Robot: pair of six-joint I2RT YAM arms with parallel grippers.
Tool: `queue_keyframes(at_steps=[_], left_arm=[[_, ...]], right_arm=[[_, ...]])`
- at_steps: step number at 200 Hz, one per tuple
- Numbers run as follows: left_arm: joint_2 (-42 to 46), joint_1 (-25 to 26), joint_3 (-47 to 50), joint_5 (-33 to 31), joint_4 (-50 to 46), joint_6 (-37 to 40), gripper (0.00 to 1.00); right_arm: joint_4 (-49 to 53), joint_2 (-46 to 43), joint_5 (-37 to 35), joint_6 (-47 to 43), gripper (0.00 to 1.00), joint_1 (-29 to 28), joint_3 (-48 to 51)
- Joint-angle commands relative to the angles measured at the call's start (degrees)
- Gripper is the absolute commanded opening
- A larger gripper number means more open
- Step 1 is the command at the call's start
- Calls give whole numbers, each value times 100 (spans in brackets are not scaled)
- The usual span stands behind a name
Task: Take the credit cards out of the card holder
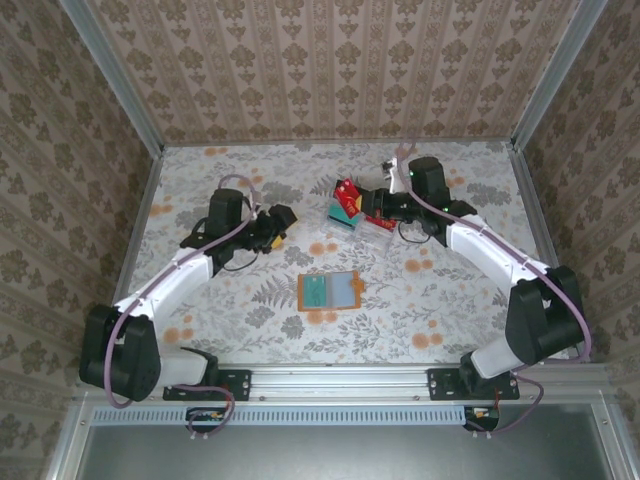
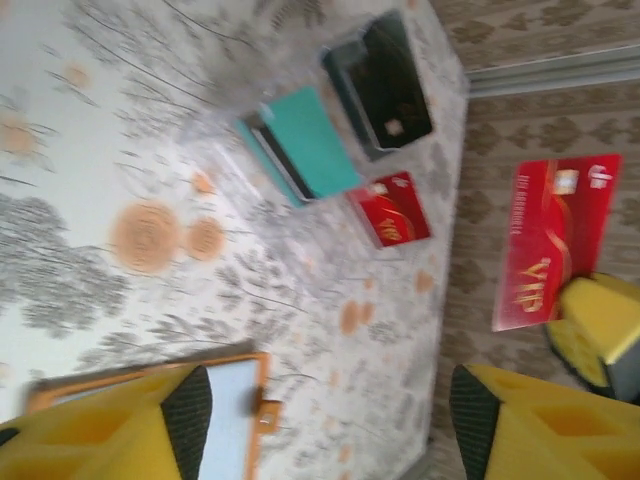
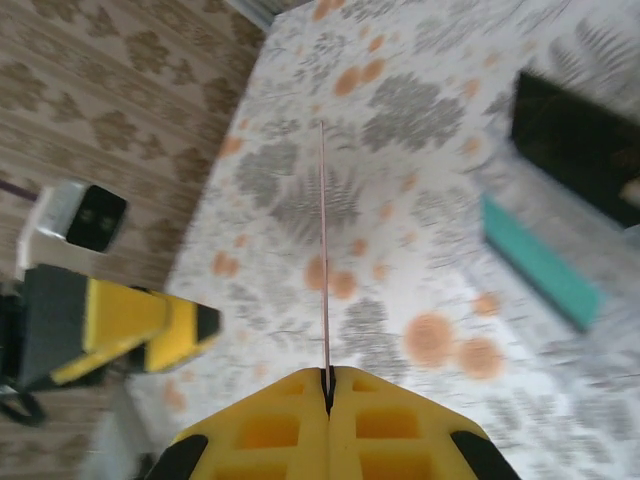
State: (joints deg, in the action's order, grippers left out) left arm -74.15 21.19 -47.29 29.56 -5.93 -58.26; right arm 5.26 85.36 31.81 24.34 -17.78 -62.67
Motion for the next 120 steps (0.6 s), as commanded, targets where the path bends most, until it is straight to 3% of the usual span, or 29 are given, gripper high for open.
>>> queue_keyframes(at_steps=[1, 25, 63, 83, 120], left_arm=[[-23, -121, -44, -755, -847, 728, 77], [54, -265, -70, -1048, -1254, 1008, 86], [103, -405, -36, -1000, -1299, 1331, 100], [72, -474, 11, -925, -1315, 1460, 100], [72, -637, 230, -743, -1215, 1600, 100]], right_arm=[[596, -278, -455, -2440, 0, 212, -8], [755, -233, -738, -2998, 0, 566, -53], [1666, 203, -795, -4639, 0, 585, -515], [1855, 350, -1071, -4981, 0, 593, -772], [2259, 484, -667, -6005, 0, 594, -963]])
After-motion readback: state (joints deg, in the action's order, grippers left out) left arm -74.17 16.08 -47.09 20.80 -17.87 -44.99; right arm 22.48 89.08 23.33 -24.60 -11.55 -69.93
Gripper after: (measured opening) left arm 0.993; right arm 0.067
